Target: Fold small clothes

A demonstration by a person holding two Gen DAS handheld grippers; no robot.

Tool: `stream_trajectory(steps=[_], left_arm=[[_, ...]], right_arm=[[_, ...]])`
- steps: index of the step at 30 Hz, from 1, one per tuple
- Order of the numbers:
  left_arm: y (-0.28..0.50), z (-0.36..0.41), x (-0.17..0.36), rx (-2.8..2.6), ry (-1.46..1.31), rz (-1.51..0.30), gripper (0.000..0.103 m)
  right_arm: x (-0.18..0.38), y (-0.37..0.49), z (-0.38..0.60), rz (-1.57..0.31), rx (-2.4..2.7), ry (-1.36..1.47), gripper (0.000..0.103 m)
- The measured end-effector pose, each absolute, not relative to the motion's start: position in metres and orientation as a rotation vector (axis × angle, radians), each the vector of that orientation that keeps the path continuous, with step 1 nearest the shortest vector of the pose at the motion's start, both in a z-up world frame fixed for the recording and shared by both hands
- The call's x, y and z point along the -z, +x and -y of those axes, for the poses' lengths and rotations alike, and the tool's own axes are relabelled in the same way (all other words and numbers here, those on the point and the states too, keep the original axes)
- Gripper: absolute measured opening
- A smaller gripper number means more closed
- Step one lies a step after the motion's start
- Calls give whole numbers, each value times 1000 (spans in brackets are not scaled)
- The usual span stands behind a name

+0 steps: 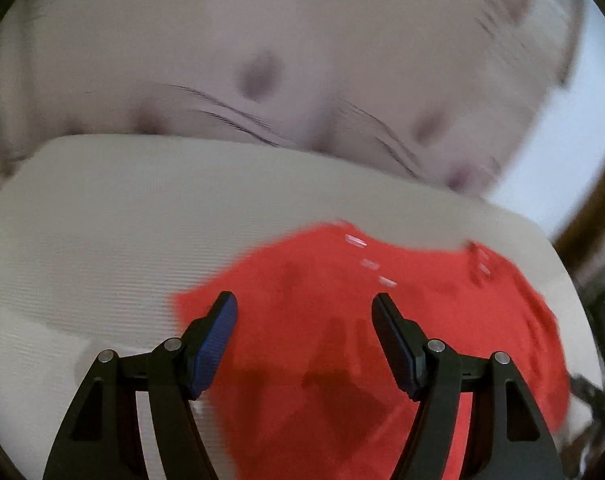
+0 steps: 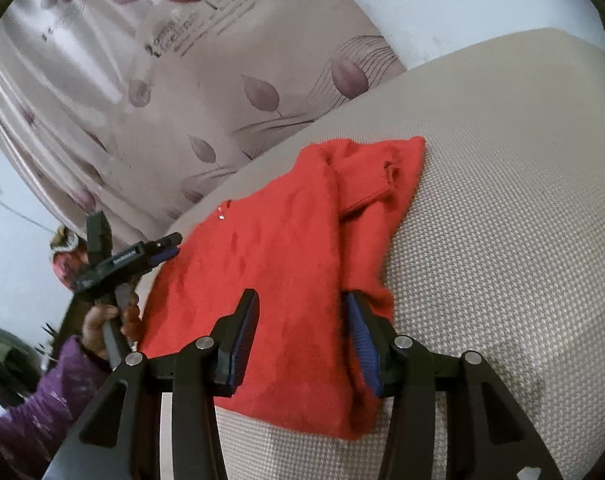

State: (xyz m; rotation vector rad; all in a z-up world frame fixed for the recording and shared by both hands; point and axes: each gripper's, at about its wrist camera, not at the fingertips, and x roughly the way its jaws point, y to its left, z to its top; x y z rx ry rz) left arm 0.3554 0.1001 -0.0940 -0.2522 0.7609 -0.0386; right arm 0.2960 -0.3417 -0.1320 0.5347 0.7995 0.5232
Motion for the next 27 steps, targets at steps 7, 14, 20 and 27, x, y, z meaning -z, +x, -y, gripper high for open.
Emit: stream_trajectory(steps=[7, 14, 20, 27], left_arm=[[299, -128, 112, 75, -394, -782, 70], [236, -130, 136, 185, -442, -807, 72], [215, -123, 140, 220, -449, -772, 73], [216, -121, 141, 208, -441, -772, 73]], right_arm=[[128, 291, 343, -774, -514, 536, 44], [128, 293, 339, -830, -496, 511, 44], [114, 326, 333, -831, -475, 392, 44], [112, 370, 322, -847, -476, 378, 18]])
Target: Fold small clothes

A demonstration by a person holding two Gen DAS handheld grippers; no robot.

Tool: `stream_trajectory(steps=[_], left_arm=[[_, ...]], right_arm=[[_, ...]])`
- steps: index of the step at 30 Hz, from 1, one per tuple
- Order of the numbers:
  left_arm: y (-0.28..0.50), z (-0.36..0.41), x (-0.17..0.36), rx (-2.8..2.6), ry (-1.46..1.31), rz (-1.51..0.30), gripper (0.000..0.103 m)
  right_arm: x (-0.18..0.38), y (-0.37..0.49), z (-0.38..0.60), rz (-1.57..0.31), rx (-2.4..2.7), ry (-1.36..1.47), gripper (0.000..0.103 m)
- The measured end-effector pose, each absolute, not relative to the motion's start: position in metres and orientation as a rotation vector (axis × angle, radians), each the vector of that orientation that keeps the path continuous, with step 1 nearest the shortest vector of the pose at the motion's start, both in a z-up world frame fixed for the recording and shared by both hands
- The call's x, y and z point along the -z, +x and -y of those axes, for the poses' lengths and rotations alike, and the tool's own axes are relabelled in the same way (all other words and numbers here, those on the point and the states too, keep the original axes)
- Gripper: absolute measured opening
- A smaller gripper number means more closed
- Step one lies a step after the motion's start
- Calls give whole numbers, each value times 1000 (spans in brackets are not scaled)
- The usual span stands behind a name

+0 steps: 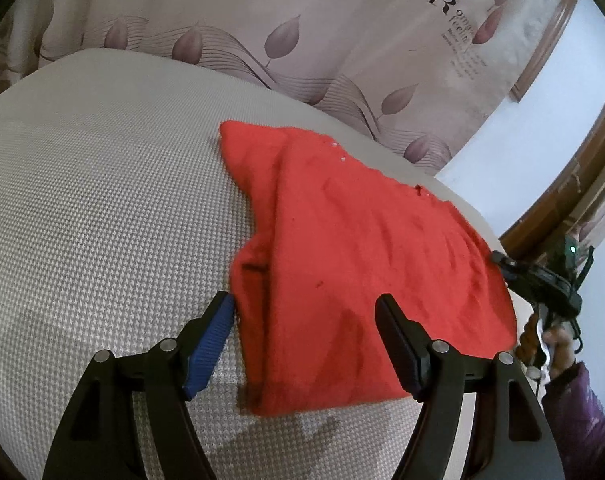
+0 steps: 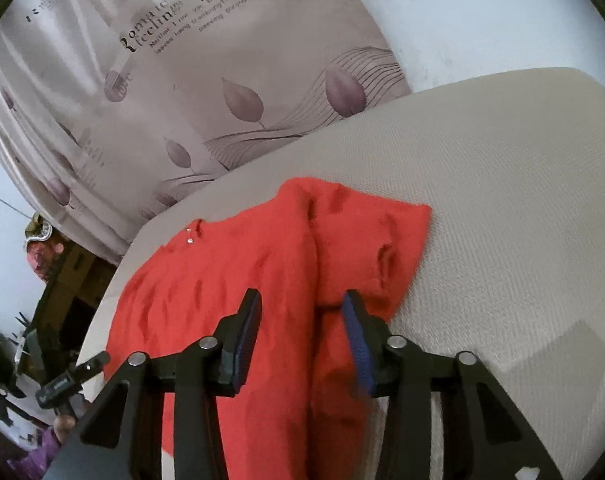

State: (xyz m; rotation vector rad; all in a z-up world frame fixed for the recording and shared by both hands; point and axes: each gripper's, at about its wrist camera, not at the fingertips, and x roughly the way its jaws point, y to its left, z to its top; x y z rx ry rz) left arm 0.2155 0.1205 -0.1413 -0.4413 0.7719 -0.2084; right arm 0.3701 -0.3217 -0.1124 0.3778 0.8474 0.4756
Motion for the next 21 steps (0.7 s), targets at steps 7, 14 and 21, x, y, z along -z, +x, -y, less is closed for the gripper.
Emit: stream_trajectory(steps=[7, 14, 21], left_arm=[[223, -124, 144, 218, -454, -770, 75], [221, -125, 144, 220, -449, -771, 76], [221, -126, 145, 221, -446, -772, 77]], right_arm=[[116, 364, 332, -866, -385, 392, 3], [123, 362, 337, -918, -365, 393, 3], [97, 365, 343, -827, -391, 407, 11]])
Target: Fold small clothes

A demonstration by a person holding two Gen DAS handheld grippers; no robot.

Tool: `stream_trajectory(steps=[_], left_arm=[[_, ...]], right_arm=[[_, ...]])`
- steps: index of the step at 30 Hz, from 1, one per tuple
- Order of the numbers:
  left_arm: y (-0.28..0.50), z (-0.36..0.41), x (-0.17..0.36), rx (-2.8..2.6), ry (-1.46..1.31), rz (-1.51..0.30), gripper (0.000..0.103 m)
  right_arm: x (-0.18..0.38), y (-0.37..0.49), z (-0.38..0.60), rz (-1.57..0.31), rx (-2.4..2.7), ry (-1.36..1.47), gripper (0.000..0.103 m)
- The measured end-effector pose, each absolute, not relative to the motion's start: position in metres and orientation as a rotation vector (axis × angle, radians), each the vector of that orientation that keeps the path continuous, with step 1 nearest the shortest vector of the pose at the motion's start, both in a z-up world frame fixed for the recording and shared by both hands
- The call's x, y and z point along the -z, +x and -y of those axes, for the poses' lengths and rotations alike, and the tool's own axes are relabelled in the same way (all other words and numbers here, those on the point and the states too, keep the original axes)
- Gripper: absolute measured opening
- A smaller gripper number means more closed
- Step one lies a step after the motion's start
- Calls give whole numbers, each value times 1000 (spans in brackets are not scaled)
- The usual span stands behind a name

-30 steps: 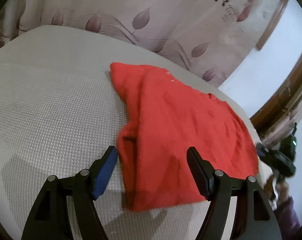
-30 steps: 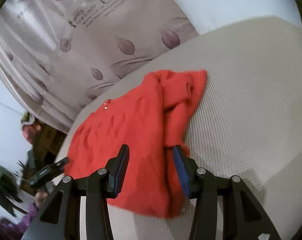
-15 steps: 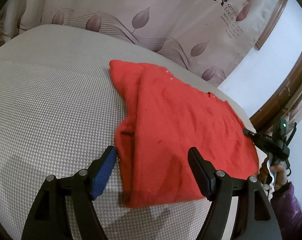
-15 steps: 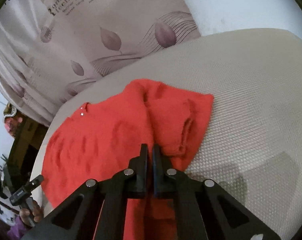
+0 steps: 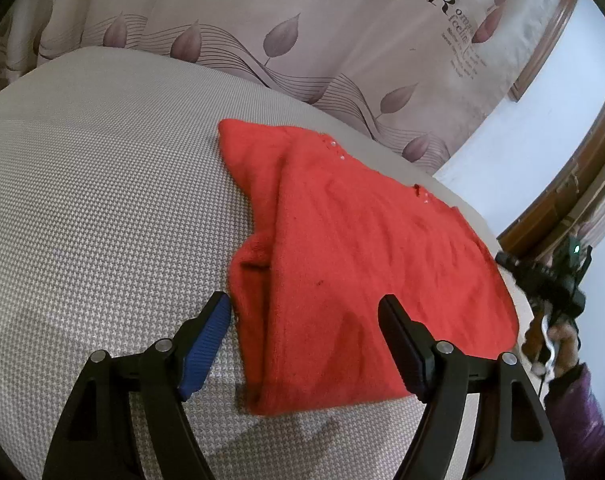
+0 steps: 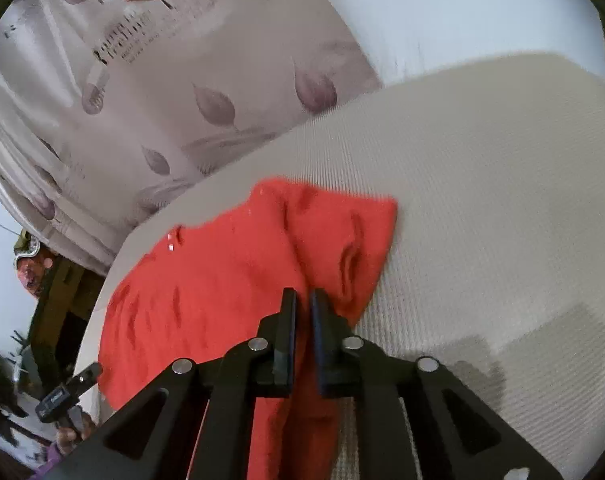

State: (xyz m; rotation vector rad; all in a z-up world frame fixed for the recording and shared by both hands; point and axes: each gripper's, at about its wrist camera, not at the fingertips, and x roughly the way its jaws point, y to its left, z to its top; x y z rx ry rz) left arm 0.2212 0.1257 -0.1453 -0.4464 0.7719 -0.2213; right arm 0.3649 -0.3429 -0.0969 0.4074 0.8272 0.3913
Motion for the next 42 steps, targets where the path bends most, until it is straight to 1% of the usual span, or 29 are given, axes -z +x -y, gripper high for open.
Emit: stream_trajectory(steps=[4, 8, 10, 11, 12, 16, 20, 23, 25, 26, 27, 28, 29, 30, 33, 34, 35, 36, 39, 42], left_arm=[[221, -125, 145, 217, -443, -770, 77], [221, -124, 146, 216, -440, -771, 77], [222, -123, 146, 217, -437, -772, 77], [222, -123, 146, 218, -438, -772, 78], [221, -124, 146, 219, -439, -771, 78], [221, -125, 146, 221, -442, -771, 78], [221, -124, 146, 219, -437, -772, 78], [221, -125, 146, 221, -443, -770, 78], [221, -125, 146, 222, -445, -770, 78], [221, -125, 146, 222, -444, -770, 78], [221, -125, 146, 221, -442, -771, 78], [221, -125, 146, 221, -441, -771, 79], [221, -125, 146, 220, -440, -771, 79], [221, -124, 146, 220, -439, -772, 79], [221, -124, 145, 220, -439, -772, 79], [221, -124, 145, 220, -440, -772, 79], [221, -124, 146, 220, -440, -772, 79], [221, -125, 146, 221, -441, -771, 79], [221, -125, 146, 222, -447, -770, 79], [220, -124, 146, 220, -444, -770, 79]], right_arm=[[84, 386, 326, -834, -421, 335, 11], [97, 412, 295, -933, -468, 235, 12], [105, 417, 289, -965, -431, 185, 4], [106, 417, 292, -967, -419, 197, 2], [105, 414, 300, -954, -393, 209, 1], [112, 410, 343, -929, -325, 302, 0], [119, 408, 348, -933, -353, 333, 0], [115, 396, 362, -883, -347, 422, 8], [108, 381, 368, -844, -395, 472, 9], [107, 373, 368, -842, -438, 484, 11], [106, 365, 366, -850, -477, 477, 18], [105, 354, 361, -863, -512, 449, 22], [106, 342, 355, -875, -544, 411, 31], [107, 333, 350, -885, -561, 381, 36], [113, 311, 333, -917, -573, 283, 36], [117, 307, 326, -943, -554, 238, 31], [121, 306, 321, -971, -544, 209, 7], [125, 301, 318, -986, -525, 191, 5], [120, 288, 330, -953, -469, 217, 3], [127, 281, 342, -988, -488, 266, 3]])
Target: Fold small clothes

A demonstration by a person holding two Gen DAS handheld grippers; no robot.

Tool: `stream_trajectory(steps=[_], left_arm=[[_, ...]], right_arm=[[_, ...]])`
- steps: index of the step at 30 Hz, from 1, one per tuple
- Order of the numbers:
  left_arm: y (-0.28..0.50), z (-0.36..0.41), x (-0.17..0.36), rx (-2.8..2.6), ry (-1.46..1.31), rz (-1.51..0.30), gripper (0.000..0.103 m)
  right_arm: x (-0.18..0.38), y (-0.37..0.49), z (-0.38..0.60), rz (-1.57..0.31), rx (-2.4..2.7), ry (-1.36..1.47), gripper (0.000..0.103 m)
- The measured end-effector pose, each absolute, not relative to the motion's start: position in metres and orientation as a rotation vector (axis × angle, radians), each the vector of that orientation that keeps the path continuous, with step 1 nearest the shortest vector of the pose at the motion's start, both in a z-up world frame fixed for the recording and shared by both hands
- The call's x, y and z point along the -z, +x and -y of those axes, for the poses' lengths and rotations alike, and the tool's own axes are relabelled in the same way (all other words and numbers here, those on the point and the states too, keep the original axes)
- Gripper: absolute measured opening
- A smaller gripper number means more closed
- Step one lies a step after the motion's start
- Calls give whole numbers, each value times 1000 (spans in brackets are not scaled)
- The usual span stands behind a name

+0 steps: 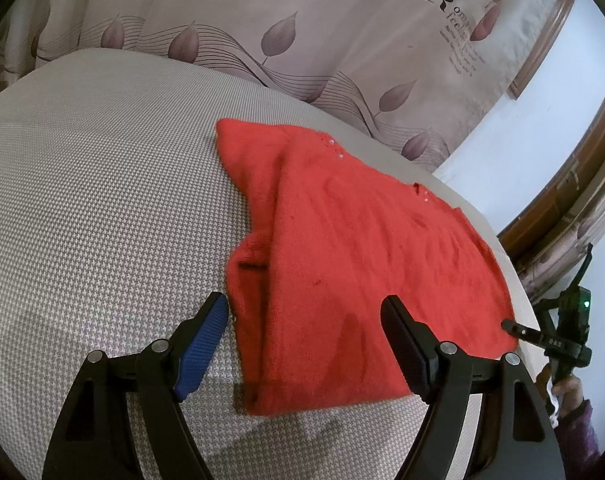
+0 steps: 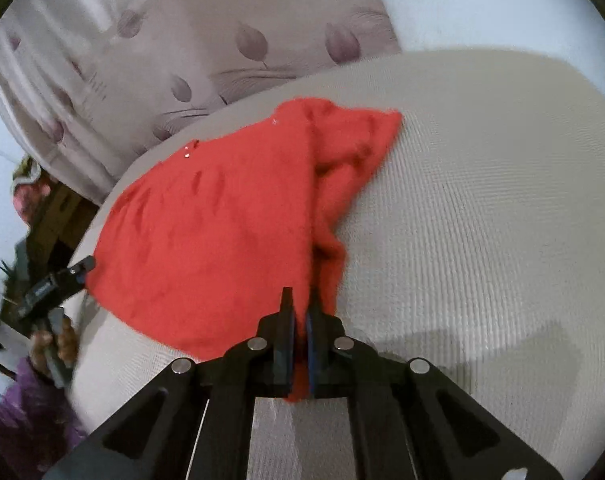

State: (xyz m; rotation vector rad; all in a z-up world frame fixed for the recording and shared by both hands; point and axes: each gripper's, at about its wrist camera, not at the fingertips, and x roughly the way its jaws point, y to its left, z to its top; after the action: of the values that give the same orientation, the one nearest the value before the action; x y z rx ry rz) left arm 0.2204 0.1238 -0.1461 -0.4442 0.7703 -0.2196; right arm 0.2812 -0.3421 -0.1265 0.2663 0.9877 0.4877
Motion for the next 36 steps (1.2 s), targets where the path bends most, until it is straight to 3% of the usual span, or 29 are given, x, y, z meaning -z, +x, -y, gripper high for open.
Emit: stream_trajectory(steps=[7, 11, 12, 14, 15, 17, 18, 26, 31, 33, 36], left_arm=[[220, -123, 146, 217, -438, -772, 79], [221, -121, 145, 213, -426, -776, 80], [221, -121, 144, 213, -427, -775, 80], [220, -122, 144, 214, -428, -775, 80], [220, -121, 144, 212, -426, -776, 80], [221, -120, 144, 208, -418, -778, 80], [222, -118, 143, 204, -409, -781, 80], [223, -110, 143, 178, -351, -794, 84], [222, -110, 144, 178, -352, -792, 89], [222, -112, 145, 184, -366, -788, 89], [223, -116, 146, 192, -373, -788, 90]], right_arm=[[89, 306, 347, -890, -424, 248, 18], [67, 346, 327, -828, -418, 170, 51], [67, 359, 321, -834, -421, 161, 53], [75, 388, 306, -878, -416, 133, 53], [79, 396, 302, -891, -425, 132, 44], [98, 413, 288, -970, -399, 86, 6], [103, 415, 288, -988, -369, 78, 3], [112, 407, 309, -929, -298, 197, 1], [108, 396, 312, -899, -284, 254, 9], [99, 378, 316, -829, -224, 269, 21], [83, 344, 307, -730, -253, 244, 21]])
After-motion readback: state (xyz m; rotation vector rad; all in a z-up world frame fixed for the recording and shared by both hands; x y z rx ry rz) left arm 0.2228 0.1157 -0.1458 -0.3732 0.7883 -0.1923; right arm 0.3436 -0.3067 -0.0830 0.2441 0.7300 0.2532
